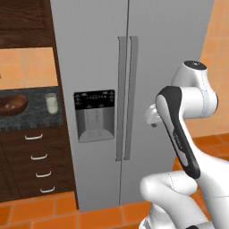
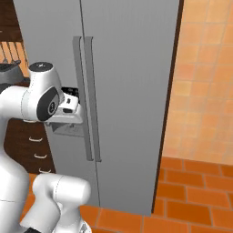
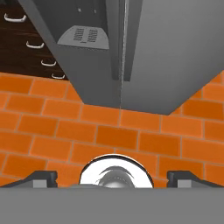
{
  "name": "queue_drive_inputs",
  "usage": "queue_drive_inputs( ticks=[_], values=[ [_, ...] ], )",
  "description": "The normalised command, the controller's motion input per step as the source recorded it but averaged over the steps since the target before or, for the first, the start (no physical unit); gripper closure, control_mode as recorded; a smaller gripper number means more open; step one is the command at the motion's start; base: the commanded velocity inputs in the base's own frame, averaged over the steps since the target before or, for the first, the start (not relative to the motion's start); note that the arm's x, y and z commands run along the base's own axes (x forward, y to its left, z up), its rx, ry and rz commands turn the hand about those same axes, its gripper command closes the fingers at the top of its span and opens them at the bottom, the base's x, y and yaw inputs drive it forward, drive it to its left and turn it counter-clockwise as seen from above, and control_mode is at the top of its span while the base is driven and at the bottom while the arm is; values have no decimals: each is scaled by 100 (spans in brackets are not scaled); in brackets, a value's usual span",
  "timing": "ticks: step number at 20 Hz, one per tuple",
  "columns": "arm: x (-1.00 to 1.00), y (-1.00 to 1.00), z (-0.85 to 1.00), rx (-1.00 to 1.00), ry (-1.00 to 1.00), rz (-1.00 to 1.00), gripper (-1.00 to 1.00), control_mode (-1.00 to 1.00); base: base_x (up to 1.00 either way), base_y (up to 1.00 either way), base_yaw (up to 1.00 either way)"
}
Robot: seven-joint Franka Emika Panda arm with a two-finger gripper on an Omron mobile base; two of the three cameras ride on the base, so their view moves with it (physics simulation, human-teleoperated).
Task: Grab a lemon wedge from the fridge and one ice cube from the ice bowl, and put them in the glass of lemonade.
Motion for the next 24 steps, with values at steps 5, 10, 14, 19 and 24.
queue_drive_inputs(
  ticks=[5,10,14,19,24],
  values=[
    [0,0,0,0,0,0,-100,100,-44,62,-9],
    [0,0,0,0,0,0,-100,100,19,71,-20],
    [0,0,0,0,0,0,-100,100,91,15,-3],
    [0,0,0,0,0,0,-100,100,-55,22,-25],
    [0,0,0,0,0,0,-100,100,-42,53,-19]
  ],
)
